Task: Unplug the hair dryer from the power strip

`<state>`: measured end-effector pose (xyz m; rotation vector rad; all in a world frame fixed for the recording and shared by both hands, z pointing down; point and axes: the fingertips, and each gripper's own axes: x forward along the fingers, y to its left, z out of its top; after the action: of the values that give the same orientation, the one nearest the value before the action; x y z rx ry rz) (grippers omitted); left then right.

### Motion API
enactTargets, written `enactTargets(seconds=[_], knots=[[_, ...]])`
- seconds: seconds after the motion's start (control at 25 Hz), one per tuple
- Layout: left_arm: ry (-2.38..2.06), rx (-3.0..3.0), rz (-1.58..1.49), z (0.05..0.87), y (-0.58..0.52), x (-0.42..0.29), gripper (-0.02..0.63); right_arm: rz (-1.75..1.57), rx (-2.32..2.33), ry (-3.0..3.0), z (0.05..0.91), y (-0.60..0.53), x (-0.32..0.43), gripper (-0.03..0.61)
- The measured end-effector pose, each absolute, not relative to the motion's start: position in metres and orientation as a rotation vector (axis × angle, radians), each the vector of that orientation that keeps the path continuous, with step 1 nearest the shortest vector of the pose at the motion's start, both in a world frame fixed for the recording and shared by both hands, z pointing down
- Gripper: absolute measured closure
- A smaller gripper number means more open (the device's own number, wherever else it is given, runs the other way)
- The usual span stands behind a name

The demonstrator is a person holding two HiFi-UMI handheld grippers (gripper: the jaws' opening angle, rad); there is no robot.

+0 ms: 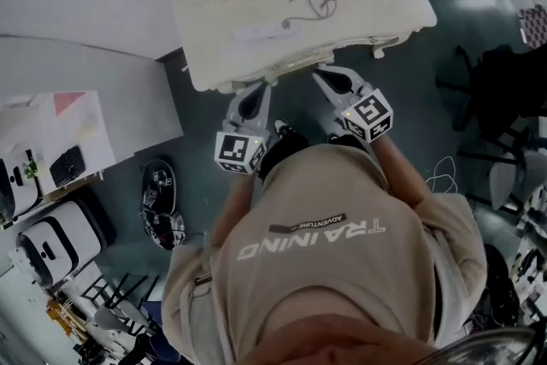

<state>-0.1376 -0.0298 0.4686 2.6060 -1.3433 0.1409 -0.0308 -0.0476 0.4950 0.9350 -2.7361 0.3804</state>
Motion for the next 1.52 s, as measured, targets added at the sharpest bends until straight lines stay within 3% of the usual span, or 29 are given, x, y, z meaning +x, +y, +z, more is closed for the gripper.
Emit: enactTargets(seconds=[0.16, 0.52, 1.0, 1.52], knots=[[-1.231, 2.662, 0.174, 0.487, -0.055, -0.165, 0.611, 0.413, 1.023, -2.688, 0.507, -0.067, -0.056, 0.575], [-1.105, 2.646, 0.153, 0.514, -0.115, -0.159, 0.612, 0.467, 1.096, -2.566, 0.533, -0.108, -0.037, 0.575], [-1.096, 2.601, 0.394, 0.51, -0.213, -0.133, 0.611, 0.393, 0.823, -2.683, 0.597, -0.186, -0.039, 0.575], [-1.116, 2.376, 0.58, 0.611, -0.277, -0.118, 0.611, 0.577, 0.766, -2.663, 0.67, -0.233, -0.017, 0.575]])
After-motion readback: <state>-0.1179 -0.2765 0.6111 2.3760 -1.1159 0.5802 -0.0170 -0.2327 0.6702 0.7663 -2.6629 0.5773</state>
